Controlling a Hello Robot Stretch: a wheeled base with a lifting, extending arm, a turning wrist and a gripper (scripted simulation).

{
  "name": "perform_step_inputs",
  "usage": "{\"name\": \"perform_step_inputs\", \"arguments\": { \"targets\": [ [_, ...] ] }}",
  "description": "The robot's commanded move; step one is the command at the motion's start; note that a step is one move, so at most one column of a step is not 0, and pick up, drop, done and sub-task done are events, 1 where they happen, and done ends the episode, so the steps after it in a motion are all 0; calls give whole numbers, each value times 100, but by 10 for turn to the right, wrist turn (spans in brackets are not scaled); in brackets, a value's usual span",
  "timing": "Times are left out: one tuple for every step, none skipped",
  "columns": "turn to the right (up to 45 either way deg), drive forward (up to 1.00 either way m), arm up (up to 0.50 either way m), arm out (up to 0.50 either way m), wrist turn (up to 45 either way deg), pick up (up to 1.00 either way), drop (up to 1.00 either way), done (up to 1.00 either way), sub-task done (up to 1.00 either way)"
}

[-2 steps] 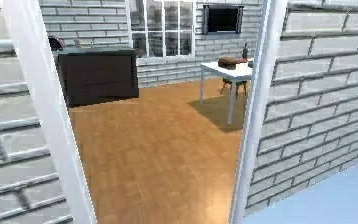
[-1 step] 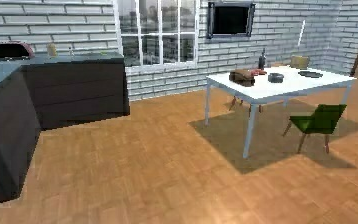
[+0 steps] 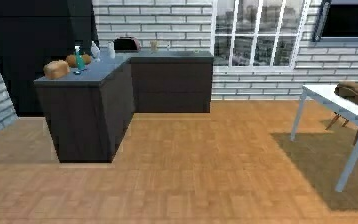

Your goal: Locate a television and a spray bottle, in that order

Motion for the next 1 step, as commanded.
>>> {"name": "perform_step_inputs", "arguments": {
  "targets": [
    [0, 15, 0, 0, 0, 0, 0, 0, 0]
  ]
}}
